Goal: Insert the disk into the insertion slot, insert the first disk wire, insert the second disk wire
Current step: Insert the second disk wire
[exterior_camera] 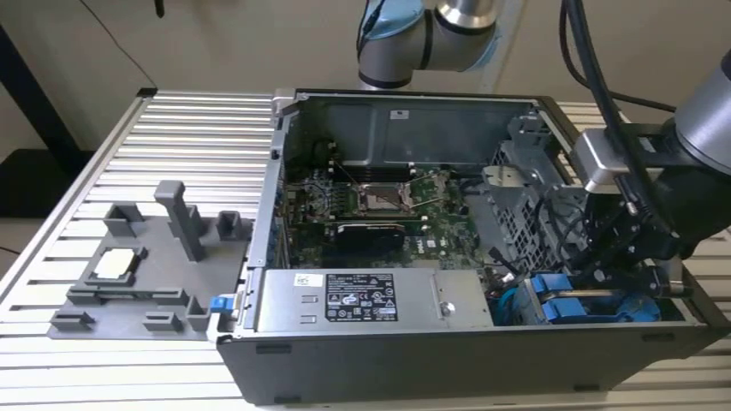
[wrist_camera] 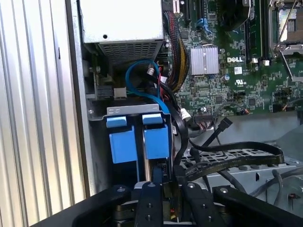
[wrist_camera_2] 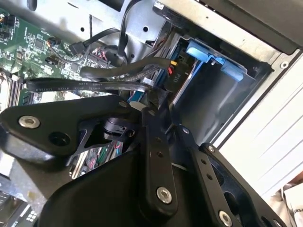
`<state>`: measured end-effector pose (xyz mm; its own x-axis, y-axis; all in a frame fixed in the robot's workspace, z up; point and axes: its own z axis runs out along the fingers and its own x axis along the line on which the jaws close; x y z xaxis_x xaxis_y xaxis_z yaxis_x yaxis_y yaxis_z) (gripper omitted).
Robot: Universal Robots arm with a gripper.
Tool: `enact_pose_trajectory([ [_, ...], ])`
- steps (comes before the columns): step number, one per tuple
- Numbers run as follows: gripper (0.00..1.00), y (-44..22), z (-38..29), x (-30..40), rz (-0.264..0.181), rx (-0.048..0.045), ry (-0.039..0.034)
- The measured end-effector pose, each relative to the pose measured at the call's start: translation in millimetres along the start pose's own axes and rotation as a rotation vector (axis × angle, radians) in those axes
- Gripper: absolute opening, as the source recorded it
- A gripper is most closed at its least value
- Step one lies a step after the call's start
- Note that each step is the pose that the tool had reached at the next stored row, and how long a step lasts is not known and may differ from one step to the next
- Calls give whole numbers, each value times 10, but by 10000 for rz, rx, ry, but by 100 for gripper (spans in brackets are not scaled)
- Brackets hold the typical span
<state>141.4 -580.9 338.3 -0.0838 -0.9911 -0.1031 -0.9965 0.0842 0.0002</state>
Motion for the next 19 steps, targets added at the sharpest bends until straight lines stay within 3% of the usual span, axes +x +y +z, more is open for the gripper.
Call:
enact_pose_trajectory([
  [6,24,0,-65,-7,-1,-1,2],
  [12,24,0,-237,-24,0,-1,0],
  [19,24,0,-247,-25,0,-1,0],
])
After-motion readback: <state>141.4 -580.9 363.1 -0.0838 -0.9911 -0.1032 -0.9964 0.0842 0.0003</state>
